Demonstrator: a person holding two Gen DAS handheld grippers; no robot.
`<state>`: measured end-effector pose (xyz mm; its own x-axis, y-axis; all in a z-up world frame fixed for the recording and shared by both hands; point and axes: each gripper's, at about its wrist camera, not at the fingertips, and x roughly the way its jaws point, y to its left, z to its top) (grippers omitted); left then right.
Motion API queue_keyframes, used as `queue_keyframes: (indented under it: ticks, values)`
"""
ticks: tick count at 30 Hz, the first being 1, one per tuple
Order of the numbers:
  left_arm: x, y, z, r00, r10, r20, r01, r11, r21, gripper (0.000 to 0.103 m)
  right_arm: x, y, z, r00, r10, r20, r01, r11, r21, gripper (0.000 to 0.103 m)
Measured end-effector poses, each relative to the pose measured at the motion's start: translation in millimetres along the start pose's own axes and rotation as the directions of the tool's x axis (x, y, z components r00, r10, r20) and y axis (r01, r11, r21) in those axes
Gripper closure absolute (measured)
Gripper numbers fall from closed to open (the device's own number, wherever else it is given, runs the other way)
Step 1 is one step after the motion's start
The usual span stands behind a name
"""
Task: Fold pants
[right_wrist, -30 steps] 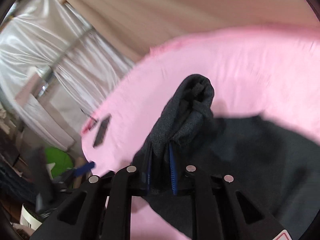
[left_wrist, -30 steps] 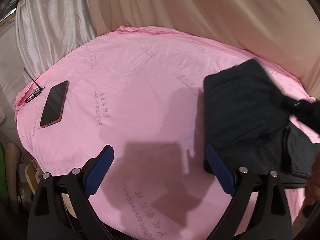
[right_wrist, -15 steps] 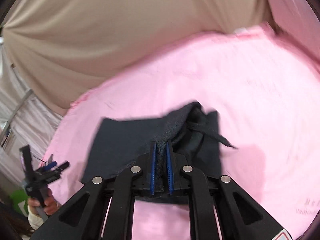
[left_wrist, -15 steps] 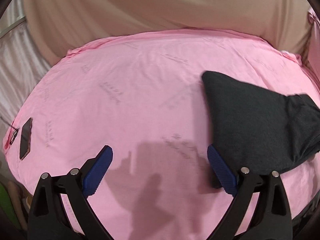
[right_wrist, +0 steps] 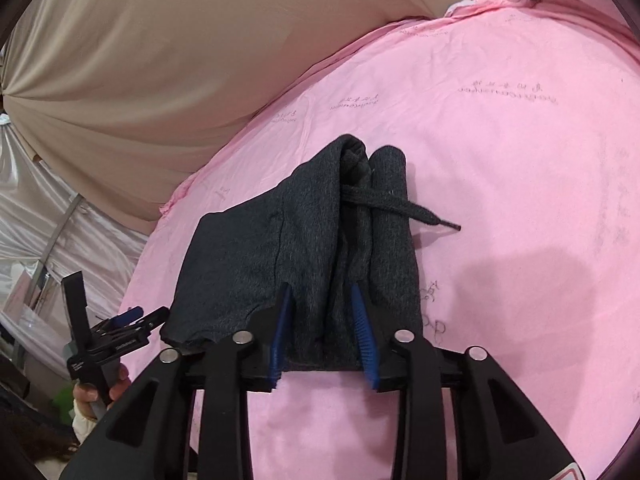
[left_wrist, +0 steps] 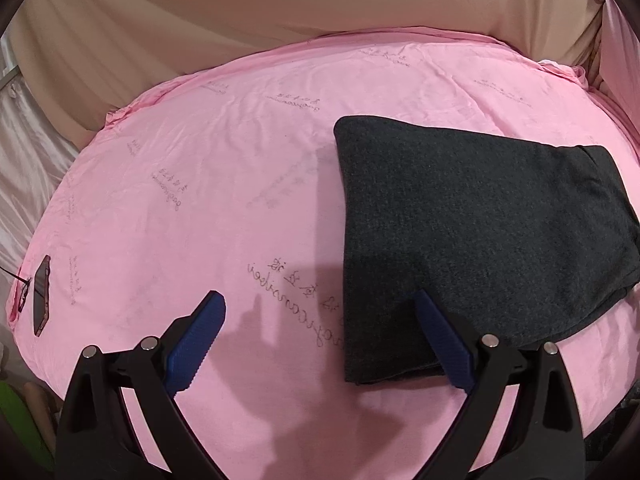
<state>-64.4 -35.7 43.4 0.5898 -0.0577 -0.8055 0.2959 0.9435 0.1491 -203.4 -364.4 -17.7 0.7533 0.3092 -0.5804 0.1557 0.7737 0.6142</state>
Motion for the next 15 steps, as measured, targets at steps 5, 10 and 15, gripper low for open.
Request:
queue_keyframes:
  ticks: [5,10,15]
  values:
    - [6,-4,2,1.000,-0.005,-0.011,0.004,1.000,-0.005,0.010,3,15,9,0.997,-0.079,0.014,0.079,0.994,-0.075,0.091]
    - [-2,-10,5,0.999,-0.036,0.003,0.036,0.999,0.008,0.009,-26,41,18,0.991,-0.112,0.076,0.124,0.977,-0.176,0.097]
    - [1,-13,4,0.992,-0.122,-0.016,0.122,0.993,-0.008,0.009,-4,-13,6,0.961,-0.277,-0.006,0.276,0.959,-0.057,0.091]
